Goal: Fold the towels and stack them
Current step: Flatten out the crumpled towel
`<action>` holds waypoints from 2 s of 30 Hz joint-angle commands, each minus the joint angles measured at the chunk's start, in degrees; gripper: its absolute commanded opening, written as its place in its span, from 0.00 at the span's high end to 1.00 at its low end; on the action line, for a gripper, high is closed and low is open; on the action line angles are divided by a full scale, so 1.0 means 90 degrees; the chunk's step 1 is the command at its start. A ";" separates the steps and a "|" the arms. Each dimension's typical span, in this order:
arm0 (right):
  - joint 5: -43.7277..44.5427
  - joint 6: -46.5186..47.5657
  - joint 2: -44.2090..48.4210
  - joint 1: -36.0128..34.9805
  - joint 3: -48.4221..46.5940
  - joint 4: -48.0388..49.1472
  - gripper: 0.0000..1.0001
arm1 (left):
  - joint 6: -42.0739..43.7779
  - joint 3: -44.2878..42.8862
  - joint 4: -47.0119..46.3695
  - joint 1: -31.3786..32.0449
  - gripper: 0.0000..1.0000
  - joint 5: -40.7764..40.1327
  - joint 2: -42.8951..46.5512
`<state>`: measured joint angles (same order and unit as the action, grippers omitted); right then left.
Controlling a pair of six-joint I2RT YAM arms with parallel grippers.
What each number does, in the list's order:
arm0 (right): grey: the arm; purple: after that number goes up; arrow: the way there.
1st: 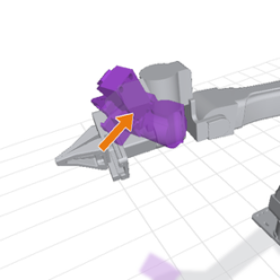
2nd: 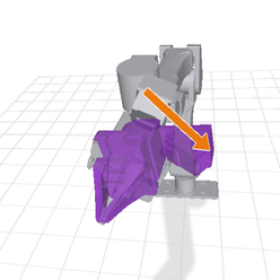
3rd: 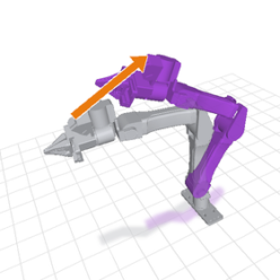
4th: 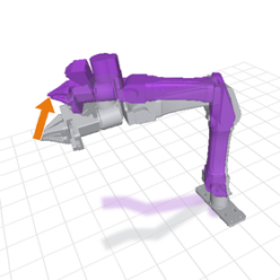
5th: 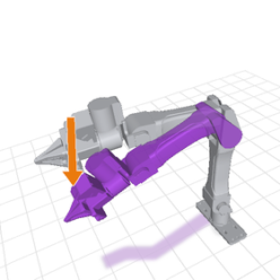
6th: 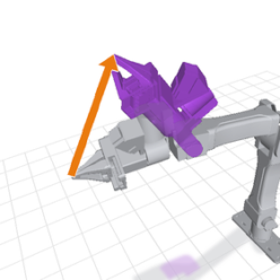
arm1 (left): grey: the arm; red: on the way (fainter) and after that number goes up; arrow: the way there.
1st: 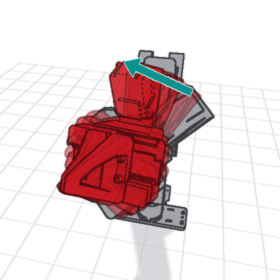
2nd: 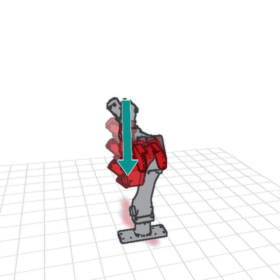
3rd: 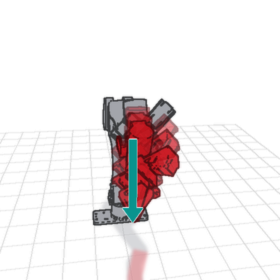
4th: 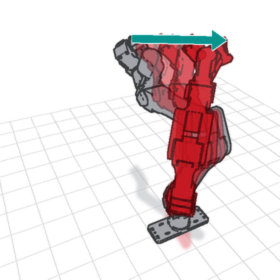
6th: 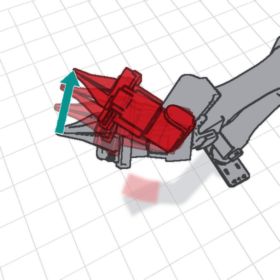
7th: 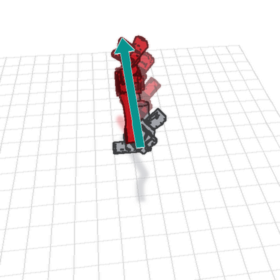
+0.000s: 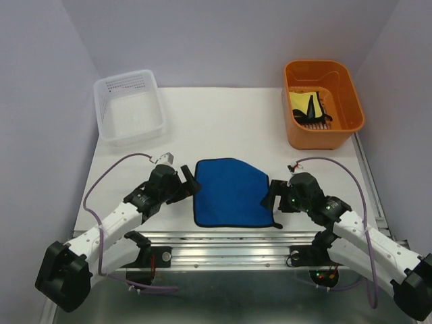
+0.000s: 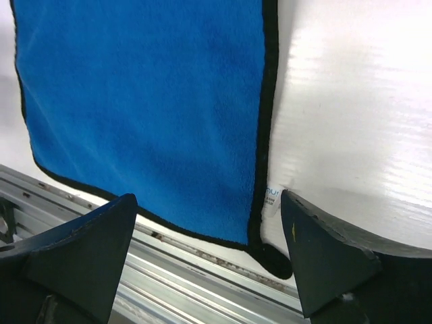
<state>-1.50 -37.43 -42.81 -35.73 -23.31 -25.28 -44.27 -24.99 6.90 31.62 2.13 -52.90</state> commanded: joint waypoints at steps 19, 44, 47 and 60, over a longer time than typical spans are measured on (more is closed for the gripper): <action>0.0208 0.0047 -0.1173 -0.0044 -0.1082 -0.0638 0.11 | -0.0148 -0.0143 0.0462 0.0646 0.04 0.0797 -0.0266; -0.0010 -0.0421 -0.1455 -0.0064 -0.0662 -0.0873 0.17 | -0.0823 -0.0572 0.1636 0.1877 0.63 -0.0734 -0.1846; 0.0117 -0.0450 -0.1532 -0.0122 -0.0701 -0.0941 0.18 | -0.0911 -0.0660 0.1685 0.2004 0.74 -0.1008 -0.2109; 0.1641 -0.0851 -0.2577 -0.1606 -0.1375 -0.1625 0.26 | -0.1028 -0.0992 0.2066 0.2141 1.00 -0.1711 -0.2306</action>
<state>7.88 -43.24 -64.45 -47.24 -32.12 -37.08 -53.49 -33.95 19.88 50.72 -8.78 -73.76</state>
